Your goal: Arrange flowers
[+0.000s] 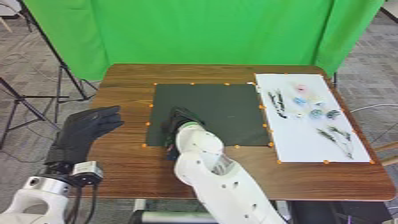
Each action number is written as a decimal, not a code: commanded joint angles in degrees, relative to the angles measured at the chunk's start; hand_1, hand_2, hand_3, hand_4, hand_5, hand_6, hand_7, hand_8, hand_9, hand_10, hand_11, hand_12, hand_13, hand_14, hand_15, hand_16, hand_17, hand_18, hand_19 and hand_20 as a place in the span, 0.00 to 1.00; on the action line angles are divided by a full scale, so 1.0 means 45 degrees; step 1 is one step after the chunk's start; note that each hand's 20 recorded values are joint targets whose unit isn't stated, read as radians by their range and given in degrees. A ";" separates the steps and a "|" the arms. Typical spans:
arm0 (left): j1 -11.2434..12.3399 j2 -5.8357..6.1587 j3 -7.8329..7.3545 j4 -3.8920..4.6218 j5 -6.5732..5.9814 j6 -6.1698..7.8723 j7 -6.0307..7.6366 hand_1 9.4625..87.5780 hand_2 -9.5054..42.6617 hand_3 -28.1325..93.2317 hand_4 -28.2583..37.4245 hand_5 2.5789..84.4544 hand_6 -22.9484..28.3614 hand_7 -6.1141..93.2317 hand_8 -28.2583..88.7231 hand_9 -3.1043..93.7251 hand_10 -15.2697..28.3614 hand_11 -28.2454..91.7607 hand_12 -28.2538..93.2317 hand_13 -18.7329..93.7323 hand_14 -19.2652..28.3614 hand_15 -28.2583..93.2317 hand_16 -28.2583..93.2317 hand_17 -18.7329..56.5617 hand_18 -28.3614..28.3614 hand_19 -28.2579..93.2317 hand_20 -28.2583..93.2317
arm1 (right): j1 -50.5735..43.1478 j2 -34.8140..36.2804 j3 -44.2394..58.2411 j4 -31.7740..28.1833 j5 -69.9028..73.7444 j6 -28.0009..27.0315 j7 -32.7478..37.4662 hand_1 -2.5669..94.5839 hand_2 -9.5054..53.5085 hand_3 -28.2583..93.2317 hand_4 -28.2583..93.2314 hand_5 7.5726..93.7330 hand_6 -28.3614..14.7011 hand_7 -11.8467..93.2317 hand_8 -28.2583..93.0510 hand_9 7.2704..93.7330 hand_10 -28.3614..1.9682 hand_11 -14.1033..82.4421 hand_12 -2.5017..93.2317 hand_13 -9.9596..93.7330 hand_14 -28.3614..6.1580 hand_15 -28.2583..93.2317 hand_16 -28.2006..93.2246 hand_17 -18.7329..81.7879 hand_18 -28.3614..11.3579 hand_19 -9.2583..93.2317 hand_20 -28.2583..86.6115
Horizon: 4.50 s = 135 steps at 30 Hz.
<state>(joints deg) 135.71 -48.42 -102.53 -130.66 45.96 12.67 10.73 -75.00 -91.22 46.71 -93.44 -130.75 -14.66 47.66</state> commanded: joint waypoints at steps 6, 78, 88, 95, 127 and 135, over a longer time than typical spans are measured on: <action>0.2975 -0.0517 -0.1274 -0.0478 -0.0357 0.0482 0.0549 0.22 0.31 0.88 0.13 0.57 0.74 0.20 0.17 0.44 0.87 0.54 0.31 0.41 0.99 0.70 0.13 0.11 0.88 0.72 0.33 | 0.1119 0.3058 -0.1248 -0.1839 -0.0767 0.1007 -0.0626 0.35 0.06 0.84 0.06 0.80 0.47 0.43 0.17 0.75 0.29 0.70 0.33 0.79 0.39 0.86 0.45 0.51 0.01 0.98 0.19; 0.4268 0.0176 -0.0600 -0.0362 -0.1521 0.1836 0.2963 0.22 0.30 0.89 0.12 0.59 0.76 0.24 0.16 0.47 0.88 0.59 0.32 0.42 0.99 0.75 0.13 0.13 0.87 0.71 0.37 | -0.9023 1.0911 0.9760 -0.4946 -0.0316 0.0336 0.0970 0.37 0.11 0.86 0.06 0.68 0.37 0.29 0.17 0.67 0.19 0.62 0.26 0.72 0.38 0.86 0.41 0.54 0.03 1.00 0.13; 0.4195 0.0257 -0.0541 -0.0351 -0.1566 0.1870 0.3025 0.22 0.30 0.89 0.12 0.59 0.76 0.24 0.16 0.47 0.88 0.59 0.32 0.42 0.99 0.75 0.13 0.13 0.87 0.71 0.37 | -0.8657 1.0804 0.9515 -0.4501 0.0112 0.0553 0.1168 0.37 0.11 0.86 0.05 0.69 0.38 0.30 0.17 0.68 0.20 0.61 0.26 0.73 0.39 0.86 0.41 0.54 0.03 1.00 0.13; 0.4076 0.0155 -0.0505 -0.0339 -0.1499 0.1795 0.2879 0.22 0.30 0.89 0.12 0.59 0.76 0.24 0.16 0.47 0.89 0.59 0.32 0.42 0.99 0.75 0.13 0.13 0.87 0.71 0.37 | -0.8327 1.0696 0.9297 -0.4057 0.0404 0.0958 0.1418 0.39 0.11 0.86 0.05 0.71 0.40 0.31 0.17 0.71 0.23 0.62 0.26 0.74 0.41 0.85 0.41 0.55 0.04 1.00 0.13; 0.3922 -0.0094 -0.0560 -0.0355 -0.1370 0.1665 0.2563 0.23 0.30 0.89 0.12 0.59 0.76 0.24 0.16 0.47 0.89 0.59 0.32 0.42 0.99 0.75 0.13 0.12 0.87 0.71 0.37 | -0.8110 1.0584 0.8867 -0.3904 0.0170 0.3371 0.1140 0.58 0.02 0.84 0.00 0.87 0.57 0.39 0.36 0.90 0.52 0.63 0.32 0.90 0.62 0.80 0.44 0.62 0.16 1.00 0.21; 0.3966 -0.0047 -0.0519 -0.0387 -0.1487 0.1819 0.2703 0.23 0.31 0.89 0.12 0.60 0.76 0.24 0.16 0.47 0.89 0.59 0.32 0.42 0.99 0.75 0.12 0.12 0.87 0.71 0.37 | -0.7807 1.0747 0.8862 -0.4214 -0.0167 0.4257 0.0975 0.58 0.01 0.85 0.00 0.89 0.57 0.38 0.37 0.91 0.53 0.63 0.33 0.91 0.63 0.81 0.45 0.62 0.17 1.00 0.23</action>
<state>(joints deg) 152.69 -48.58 -105.02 -132.14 39.55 20.68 22.35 -111.14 -43.58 86.52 -111.27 -129.53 2.11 52.73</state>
